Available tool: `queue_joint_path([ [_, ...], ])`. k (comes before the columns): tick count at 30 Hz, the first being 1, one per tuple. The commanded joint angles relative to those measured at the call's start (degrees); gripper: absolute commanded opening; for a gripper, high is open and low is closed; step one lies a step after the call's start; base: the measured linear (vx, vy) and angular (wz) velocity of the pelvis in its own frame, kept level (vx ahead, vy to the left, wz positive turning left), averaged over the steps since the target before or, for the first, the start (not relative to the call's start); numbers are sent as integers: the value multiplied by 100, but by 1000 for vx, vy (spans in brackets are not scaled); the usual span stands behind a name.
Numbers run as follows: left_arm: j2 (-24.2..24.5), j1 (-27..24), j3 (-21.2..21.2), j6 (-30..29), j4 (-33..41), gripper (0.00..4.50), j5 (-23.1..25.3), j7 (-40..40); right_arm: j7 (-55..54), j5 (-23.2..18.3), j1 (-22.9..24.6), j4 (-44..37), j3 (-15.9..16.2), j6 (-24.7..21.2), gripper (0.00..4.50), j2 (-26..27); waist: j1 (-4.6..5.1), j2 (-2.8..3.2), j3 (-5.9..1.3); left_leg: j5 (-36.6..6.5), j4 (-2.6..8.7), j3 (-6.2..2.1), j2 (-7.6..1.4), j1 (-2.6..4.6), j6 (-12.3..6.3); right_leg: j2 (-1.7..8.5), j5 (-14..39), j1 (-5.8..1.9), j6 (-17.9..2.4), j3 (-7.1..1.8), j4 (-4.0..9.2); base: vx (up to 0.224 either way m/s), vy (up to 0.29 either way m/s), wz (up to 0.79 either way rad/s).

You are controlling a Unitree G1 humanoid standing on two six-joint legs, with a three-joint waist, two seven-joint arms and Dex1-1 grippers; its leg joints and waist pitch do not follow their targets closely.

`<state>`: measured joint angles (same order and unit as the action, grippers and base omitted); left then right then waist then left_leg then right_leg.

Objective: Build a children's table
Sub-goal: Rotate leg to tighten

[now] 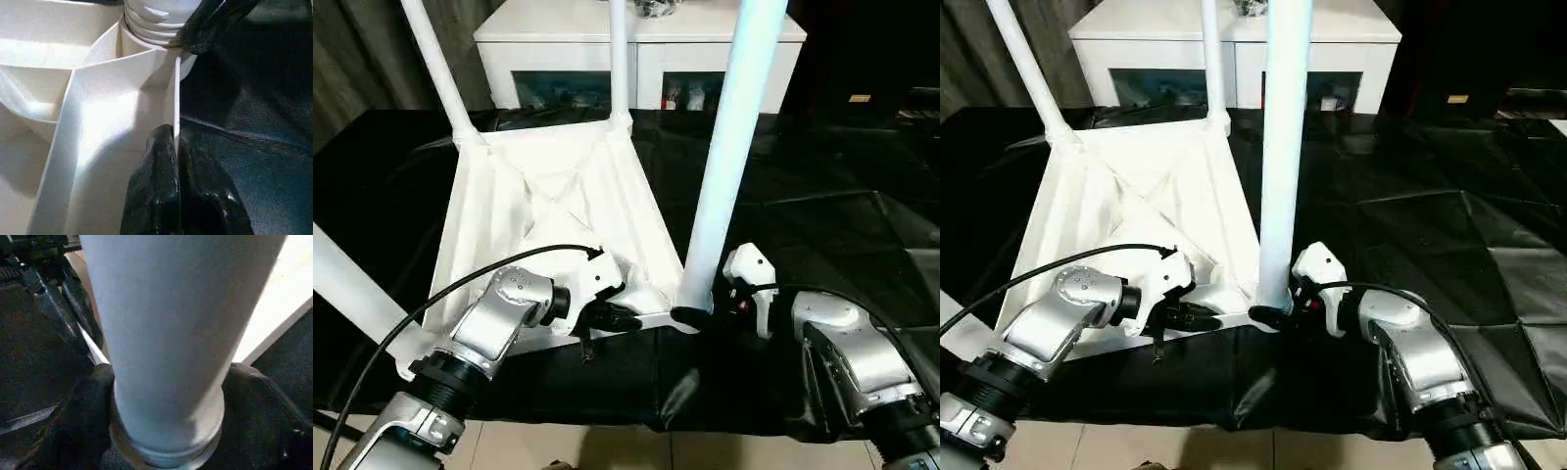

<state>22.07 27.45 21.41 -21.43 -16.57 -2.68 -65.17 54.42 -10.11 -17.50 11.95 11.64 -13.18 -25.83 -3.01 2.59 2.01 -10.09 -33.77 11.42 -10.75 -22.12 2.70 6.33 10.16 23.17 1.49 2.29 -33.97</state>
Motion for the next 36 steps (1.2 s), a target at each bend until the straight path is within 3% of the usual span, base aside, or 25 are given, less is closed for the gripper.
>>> queue_joint_path([
  [1, 12, 30, 84, -33, 157, 0, -129, -211, -8, -19, -107, 19, -70, -10, 319, -21, 19, -55, -322, -1517, 436, -85, -196, 119, -216, 125, 922, -220, -1392, -132, 354, 0, 0, 0],
  [6, 22, 35, 85, -57, 138, 0, -126, -226, 49, -84, -103, 102, -119, 19, 279, -15, 21, -66, -326, -1494, 427, -81, -195, 119, -244, 130, 916, -229, -1432, -131, 353, 0, 0, 0],
  [10, 47, 21, 105, -97, 154, 0, -127, -269, 86, -128, -80, 127, -149, 7, 272, -6, 20, -67, -332, -1459, 419, -79, -193, 122, -257, 126, 856, -233, -1448, -130, 345, 0, 0, 0],
  [13, -50, 11, 108, -146, 86, 0, -63, -85, -673, 67, -194, 483, -303, -53, 270, 302, 36, -57, -323, -1466, 425, -81, -188, 109, -244, 127, 901, -227, -1464, -125, 349, 0, 0, 0],
  [18, -666, 240, -63, -131, -547, 0, 186, 985, -2535, 453, -445, 1177, -528, -359, 269, 1106, 191, -68, -286, -2117, 473, -118, -159, 129, 104, 131, 1965, -187, -1173, -108, 451, 0, 0, 0],
  [20, -1053, 469, -199, -106, -1018, 0, 312, 1681, -3433, 548, -635, 1566, -652, -544, 269, 1542, 255, -75, -270, -2277, 481, -132, -139, 126, 193, 122, 2231, -163, -1059, -103, 481, 0, 0, 0],
  [21, -1185, 555, -235, -106, -1177, 0, 355, 1910, -3701, 558, -712, 1715, -699, -556, 269, 1709, 298, -42, -277, -2382, 474, -135, -129, 152, 245, 124, 2329, -116, -1021, -106, 505, 0, 0, 0],
  [22, -1303, 629, -289, -126, -1299, 0, 380, 2148, -3880, 562, -776, 1822, -723, -536, 269, 1833, 305, -66, -280, -2460, 474, -152, -124, 159, 250, 130, 2466, -134, -957, -92, 533, 0, 0, 0],
  [25, -1857, 1037, -632, 54, -1939, 0, 520, 3490, -4747, 620, -1130, 2318, -854, -443, 269, 2381, 310, -49, -277, -2527, 469, -143, -124, 163, 207, 125, 2476, -91, -916, -99, 559, 0, 0, 0],
  [26, -2039, 1201, -743, 223, -2196, 0, 595, 3990, -5029, 652, -1275, 2501, -880, -381, 269, 2571, 316, -74, -288, -2457, 465, -147, -110, 157, 196, 116, 2435, -103, -905, -91, 560, 0, 0, 0],
  [27, -2125, 1333, -785, 449, -2405, 0, 686, 4348, -5164, 696, -1393, 2636, -859, -244, 269, 2685, 282, -84, -296, -2511, 443, -129, -99, 220, 165, 111, 2529, -56, -887, -86, 603, 0, 0, 0],
  [29, -2138, 1370, -796, 533, -2461, 0, 694, 4387, -5133, 679, -1428, 2677, -854, -201, 269, 2721, 249, -63, -299, -2412, 461, -133, -111, 191, 73, 122, 2416, -89, -850, -90, 604, 0, 0, 0],
  [30, -2147, 1396, -816, 578, -2495, 0, 684, 4395, -5111, 663, -1449, 2694, -856, -190, 269, 2749, 236, -65, -323, -2180, 487, -147, -119, 121, 5, 131, 2137, -167, -846, -82, 560, 0, 0, 0],
  [32, -2118, 1431, -808, 678, -2565, 0, 713, 4248, -4714, 537, -1426, 2562, -872, -4, 269, 2816, 210, -51, -352, -1789, 479, -133, -130, 94, -103, 131, 1566, -191, -933, -87, 511, 0, 0, 0],
  [34, -2055, 1398, -763, 700, -2531, 0, 739, 4120, -4579, 538, -1337, 2387, -845, 120, 325, 2766, 186, -35, -359, -1648, 462, -114, -124, 81, -216, 142, 1371, -214, -1049, -84, 491, 0, 0, 0],
  [36, -2009, 1392, -730, 766, -2604, 0, 748, 4016, -4697, 720, -1291, 2340, -806, 265, 341, 2662, 161, -43, -357, -1583, 449, -101, -122, 77, -281, 146, 1400, -213, -1041, -90, 504, 0, 0, 0],
])
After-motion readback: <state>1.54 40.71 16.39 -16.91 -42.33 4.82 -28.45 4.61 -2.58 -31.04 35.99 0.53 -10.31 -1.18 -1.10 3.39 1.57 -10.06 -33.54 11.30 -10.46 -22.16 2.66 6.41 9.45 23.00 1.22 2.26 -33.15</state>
